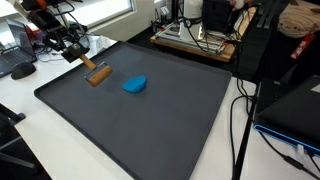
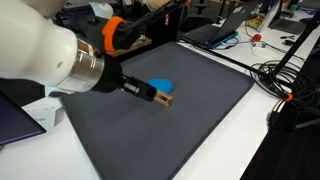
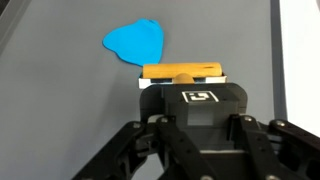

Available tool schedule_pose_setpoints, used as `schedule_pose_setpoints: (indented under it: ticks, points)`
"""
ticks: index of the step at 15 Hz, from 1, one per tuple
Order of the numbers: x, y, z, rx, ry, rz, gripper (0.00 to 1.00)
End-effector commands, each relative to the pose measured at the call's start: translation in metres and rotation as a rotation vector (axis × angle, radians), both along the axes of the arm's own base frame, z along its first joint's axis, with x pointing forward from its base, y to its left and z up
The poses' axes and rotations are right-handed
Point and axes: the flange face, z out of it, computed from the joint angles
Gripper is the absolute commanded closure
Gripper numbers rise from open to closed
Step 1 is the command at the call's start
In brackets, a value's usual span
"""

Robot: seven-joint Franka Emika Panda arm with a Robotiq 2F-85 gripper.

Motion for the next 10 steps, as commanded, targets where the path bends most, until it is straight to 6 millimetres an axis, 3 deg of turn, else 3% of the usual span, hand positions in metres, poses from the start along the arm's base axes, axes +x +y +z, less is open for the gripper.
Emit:
schedule_pose_setpoints:
  ticks: [1, 5, 10]
  points:
    - [-0.001, -0.007, 0.005, 0.045, -0.023, -0.047, 0.78]
    - [0.0, 0.009, 0.015, 0.01, 0.009, 0.022, 0.78]
    - [0.002, 0.054, 0.058, -0.106, 0.085, 0.156, 0.78]
